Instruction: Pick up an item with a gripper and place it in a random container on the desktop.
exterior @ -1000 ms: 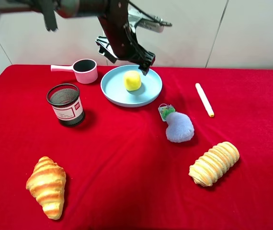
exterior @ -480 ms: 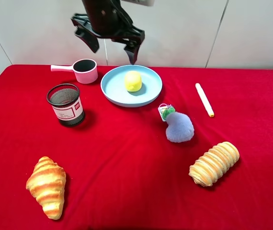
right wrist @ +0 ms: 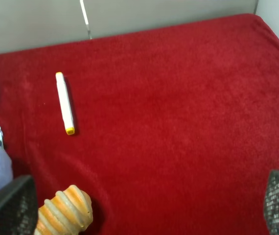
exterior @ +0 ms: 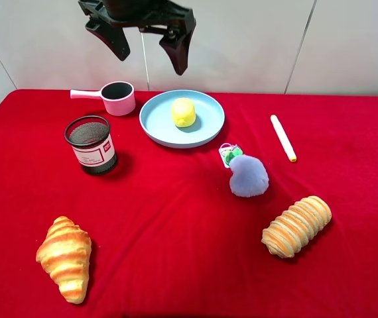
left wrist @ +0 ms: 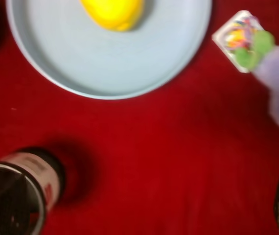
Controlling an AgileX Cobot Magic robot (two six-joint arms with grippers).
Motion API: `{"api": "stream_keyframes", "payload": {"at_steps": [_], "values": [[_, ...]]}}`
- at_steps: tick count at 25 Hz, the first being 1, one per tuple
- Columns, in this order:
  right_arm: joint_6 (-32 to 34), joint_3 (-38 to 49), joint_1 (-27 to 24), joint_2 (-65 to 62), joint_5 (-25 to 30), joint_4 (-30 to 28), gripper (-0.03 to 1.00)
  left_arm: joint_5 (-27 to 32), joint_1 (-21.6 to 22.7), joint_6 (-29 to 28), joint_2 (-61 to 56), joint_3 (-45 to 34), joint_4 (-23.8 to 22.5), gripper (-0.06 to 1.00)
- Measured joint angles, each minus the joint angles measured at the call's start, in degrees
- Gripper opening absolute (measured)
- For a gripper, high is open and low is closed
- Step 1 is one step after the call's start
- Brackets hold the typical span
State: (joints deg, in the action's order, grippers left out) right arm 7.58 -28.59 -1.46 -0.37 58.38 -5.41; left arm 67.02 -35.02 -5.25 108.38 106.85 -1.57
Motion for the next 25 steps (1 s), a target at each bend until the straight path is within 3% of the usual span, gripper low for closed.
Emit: {"api": "stream_keyframes", "payload": {"at_steps": [9,25], "values": [[0.0,0.0,0.0,0.0,0.0,0.0,0.69,0.0,0.0,1.4,-10.4,-9.7,5.4,0.99],[0.0,0.0,0.0,0.0,0.0,0.0,0.69,0.1,0.0,1.8,-38.0,-33.8,5.7,0.99]]}}
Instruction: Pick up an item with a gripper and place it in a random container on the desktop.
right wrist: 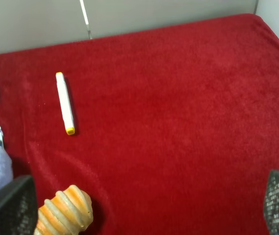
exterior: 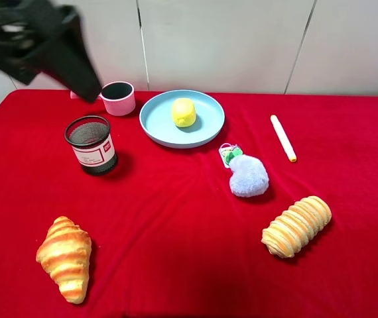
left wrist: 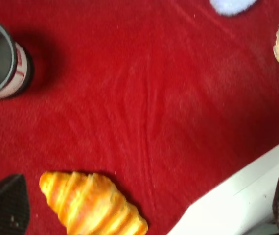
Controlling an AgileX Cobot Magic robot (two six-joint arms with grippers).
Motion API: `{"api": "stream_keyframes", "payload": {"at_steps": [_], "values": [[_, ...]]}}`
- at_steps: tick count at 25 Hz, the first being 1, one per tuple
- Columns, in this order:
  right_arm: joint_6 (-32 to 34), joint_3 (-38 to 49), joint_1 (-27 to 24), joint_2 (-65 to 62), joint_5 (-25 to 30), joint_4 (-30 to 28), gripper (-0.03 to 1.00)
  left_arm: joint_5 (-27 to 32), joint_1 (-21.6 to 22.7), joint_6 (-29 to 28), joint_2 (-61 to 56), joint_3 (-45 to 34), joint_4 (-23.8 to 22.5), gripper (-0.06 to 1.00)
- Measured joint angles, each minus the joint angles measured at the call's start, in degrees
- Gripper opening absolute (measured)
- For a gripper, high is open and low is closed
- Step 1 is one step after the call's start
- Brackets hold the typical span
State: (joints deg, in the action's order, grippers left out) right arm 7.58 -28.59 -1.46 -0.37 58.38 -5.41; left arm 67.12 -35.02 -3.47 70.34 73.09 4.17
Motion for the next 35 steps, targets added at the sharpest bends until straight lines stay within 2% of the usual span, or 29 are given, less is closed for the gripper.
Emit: {"api": "stream_keyframes", "payload": {"at_steps": [10,21,24,35], "values": [[0.0,0.0,0.0,0.0,0.0,0.0,0.69,0.0,0.0,5.7,-16.8,-11.6,0.0,0.99],[0.0,0.0,0.0,0.0,0.0,0.0,0.69,0.1,0.7,5.8,-33.5,-22.4,-1.3,0.99],[0.0,0.0,0.0,0.0,0.0,0.0,0.69,-0.1,3.9,5.7,-37.4,-24.7,-1.3,0.99],[0.0,0.0,0.0,0.0,0.0,0.0,0.69,-3.3,21.3,5.7,-50.8,-38.2,-1.2,0.99]]}}
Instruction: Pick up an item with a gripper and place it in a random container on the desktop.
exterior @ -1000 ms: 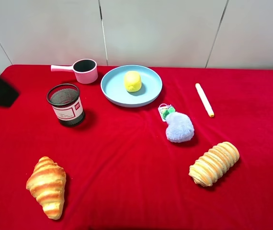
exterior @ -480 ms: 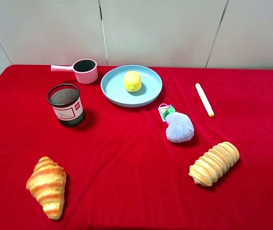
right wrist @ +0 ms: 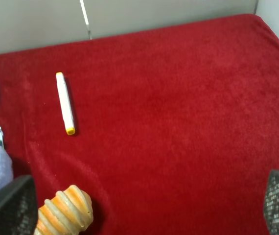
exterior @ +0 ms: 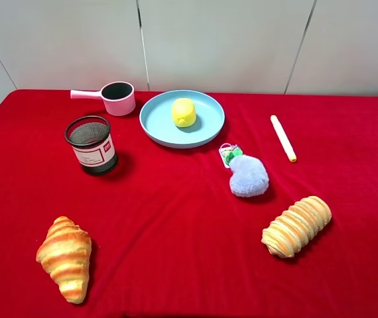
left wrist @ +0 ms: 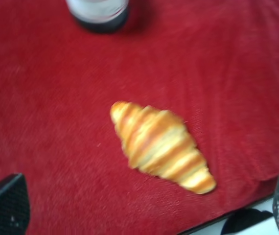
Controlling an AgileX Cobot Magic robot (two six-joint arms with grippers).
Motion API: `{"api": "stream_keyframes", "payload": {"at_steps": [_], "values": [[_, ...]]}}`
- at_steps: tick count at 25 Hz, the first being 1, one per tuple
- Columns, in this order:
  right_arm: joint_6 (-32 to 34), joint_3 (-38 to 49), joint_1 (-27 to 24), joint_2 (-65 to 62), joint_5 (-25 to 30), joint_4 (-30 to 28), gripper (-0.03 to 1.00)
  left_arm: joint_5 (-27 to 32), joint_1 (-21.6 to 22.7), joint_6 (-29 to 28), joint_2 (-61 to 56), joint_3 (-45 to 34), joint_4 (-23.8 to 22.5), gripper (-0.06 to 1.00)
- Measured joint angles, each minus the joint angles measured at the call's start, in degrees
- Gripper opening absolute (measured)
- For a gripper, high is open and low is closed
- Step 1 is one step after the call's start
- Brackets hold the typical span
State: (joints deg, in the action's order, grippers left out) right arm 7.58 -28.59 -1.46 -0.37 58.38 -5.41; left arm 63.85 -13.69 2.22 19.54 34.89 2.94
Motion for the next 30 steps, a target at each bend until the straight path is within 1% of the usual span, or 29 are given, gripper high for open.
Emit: {"api": "stream_keyframes", "payload": {"at_steps": [2,3,6,7,8,10,19,30], "values": [[0.0,0.0,0.0,0.0,0.0,0.0,0.69,-0.9,3.1,0.0,-2.1,-2.4,0.0,0.99],[0.0,0.0,0.0,0.0,0.0,0.0,0.69,-0.9,3.1,0.0,-2.1,-2.4,0.0,0.99],[0.0,0.0,0.0,0.0,0.0,0.0,0.69,-2.1,7.0,0.0,-5.4,-5.0,0.0,0.99],[0.0,0.0,0.0,0.0,0.0,0.0,0.69,-2.5,8.3,0.0,-6.3,-5.6,0.0,0.99],[0.0,0.0,0.0,0.0,0.0,0.0,0.69,-2.6,10.6,0.0,-8.5,-6.4,0.0,0.99],[0.0,0.0,0.0,0.0,0.0,0.0,0.69,-2.7,12.1,0.0,-10.7,-6.7,0.0,0.99],[0.0,0.0,0.0,0.0,0.0,0.0,0.69,-3.4,12.7,0.0,-19.4,-6.7,0.0,0.99],[0.0,0.0,0.0,0.0,0.0,0.0,0.69,-3.4,12.7,0.1,-19.8,-6.7,0.0,0.99]]}}
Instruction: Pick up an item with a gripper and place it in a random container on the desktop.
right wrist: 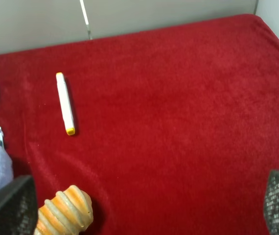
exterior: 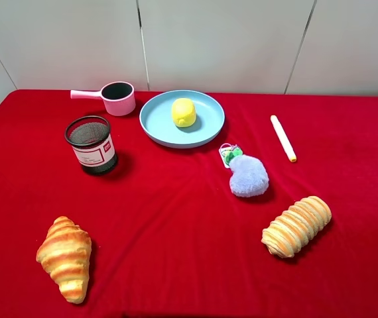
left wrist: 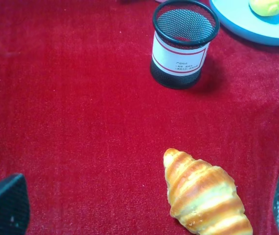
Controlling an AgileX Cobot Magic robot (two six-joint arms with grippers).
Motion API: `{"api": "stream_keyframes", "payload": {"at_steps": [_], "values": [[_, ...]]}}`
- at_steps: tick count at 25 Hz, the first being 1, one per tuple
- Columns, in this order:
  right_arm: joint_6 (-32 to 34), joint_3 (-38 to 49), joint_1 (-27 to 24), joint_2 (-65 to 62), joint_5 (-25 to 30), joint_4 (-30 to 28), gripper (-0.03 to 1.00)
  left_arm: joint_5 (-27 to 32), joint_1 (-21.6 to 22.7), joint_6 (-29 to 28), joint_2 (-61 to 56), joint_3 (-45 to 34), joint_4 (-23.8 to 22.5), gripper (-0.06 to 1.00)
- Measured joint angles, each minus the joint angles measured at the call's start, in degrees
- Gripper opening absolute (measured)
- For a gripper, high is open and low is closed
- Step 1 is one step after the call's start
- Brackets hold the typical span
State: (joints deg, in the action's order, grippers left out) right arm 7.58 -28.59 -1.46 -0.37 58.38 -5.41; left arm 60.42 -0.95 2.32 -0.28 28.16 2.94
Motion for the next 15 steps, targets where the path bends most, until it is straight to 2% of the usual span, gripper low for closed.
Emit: {"api": "stream_keyframes", "payload": {"at_steps": [15], "values": [[0.0,0.0,0.0,0.0,0.0,0.0,0.69,0.0,0.0,0.1,0.0,0.0,0.0,0.99]]}}
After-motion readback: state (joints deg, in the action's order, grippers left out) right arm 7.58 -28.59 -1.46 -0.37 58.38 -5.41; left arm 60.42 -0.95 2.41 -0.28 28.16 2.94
